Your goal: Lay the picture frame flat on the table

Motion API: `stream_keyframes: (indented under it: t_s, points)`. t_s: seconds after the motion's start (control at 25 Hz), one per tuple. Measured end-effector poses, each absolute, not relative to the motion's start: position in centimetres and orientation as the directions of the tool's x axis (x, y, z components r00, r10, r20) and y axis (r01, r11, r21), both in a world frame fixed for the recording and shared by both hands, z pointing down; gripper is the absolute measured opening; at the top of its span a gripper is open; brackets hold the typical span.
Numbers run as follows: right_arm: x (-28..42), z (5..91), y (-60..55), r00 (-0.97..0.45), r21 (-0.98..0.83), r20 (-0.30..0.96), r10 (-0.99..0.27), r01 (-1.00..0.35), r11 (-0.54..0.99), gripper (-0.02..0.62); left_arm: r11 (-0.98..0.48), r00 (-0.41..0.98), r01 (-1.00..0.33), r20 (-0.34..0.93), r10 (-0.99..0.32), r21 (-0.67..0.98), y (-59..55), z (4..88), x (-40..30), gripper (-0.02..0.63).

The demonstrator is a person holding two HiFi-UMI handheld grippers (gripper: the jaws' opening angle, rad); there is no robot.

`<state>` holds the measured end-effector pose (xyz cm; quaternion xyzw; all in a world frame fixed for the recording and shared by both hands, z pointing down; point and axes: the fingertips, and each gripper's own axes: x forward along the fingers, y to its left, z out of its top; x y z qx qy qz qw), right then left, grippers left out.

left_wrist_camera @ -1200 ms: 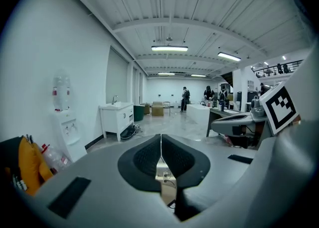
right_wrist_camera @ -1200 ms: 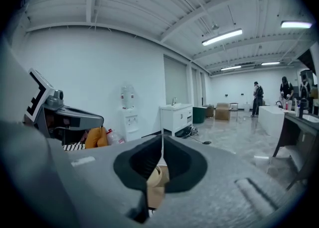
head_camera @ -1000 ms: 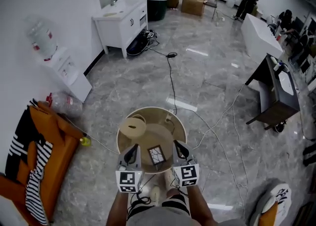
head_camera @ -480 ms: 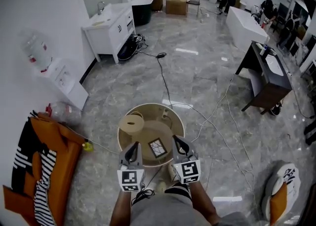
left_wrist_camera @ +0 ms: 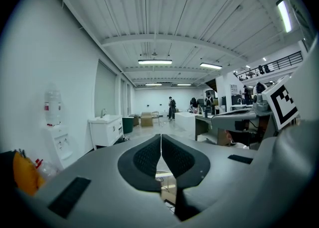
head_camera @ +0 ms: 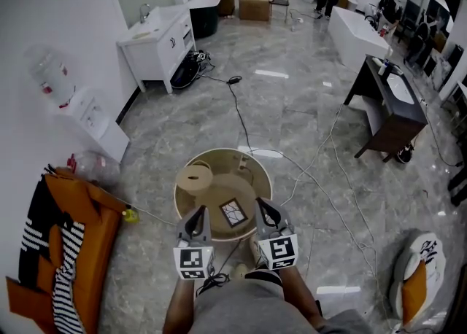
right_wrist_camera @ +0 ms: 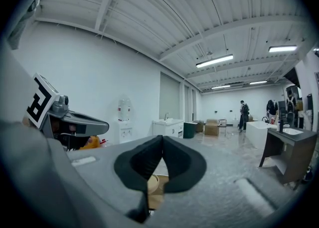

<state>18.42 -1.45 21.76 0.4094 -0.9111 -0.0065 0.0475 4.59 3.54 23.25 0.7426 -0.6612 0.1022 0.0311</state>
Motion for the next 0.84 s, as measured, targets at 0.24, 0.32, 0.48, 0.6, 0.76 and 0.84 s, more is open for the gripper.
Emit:
stream_keyframes:
  t_s: [0.24, 0.32, 0.48, 0.6, 0.76, 0.84]
  points:
    - [18.17, 21.73, -1.49, -0.663, 0.06, 0.081, -0.745, -0.742, 0.667, 0.0, -0.116, 0.097, -0.989, 0.195, -0.976, -0.088, 3.62, 23.36, 4.21, 0.023]
    - [18.08, 21.85, -1.44, -0.664, 0.059, 0.084, -0.743, -0.741, 0.669, -0.001, -0.115, 0.096, -0.99, 0.196, -0.976, -0.086, 3.68, 23.39, 4.21, 0.023]
    - [17.93, 21.79, -1.57, -0.671, 0.061, 0.087, -0.736, -0.734, 0.676, 0.0, -0.113, 0.094, -0.99, 0.198, -0.976, -0.088, 3.64, 23.45, 4.37, 0.023]
    - [17.91, 21.64, -1.64, -0.672, 0.062, 0.083, -0.736, -0.733, 0.677, -0.002, -0.108, 0.088, -0.99, 0.199, -0.976, -0.09, 3.65, 23.43, 4.33, 0.023]
    - [17.86, 21.72, -1.67, -0.672, 0.063, 0.082, -0.736, -0.733, 0.677, -0.002, -0.111, 0.091, -0.99, 0.201, -0.975, -0.091, 3.64, 23.56, 4.35, 0.023]
    - [17.96, 22.01, -1.74, -0.668, 0.06, 0.086, -0.739, -0.737, 0.674, -0.002, -0.113, 0.092, -0.989, 0.203, -0.975, -0.091, 3.6, 23.6, 4.35, 0.023]
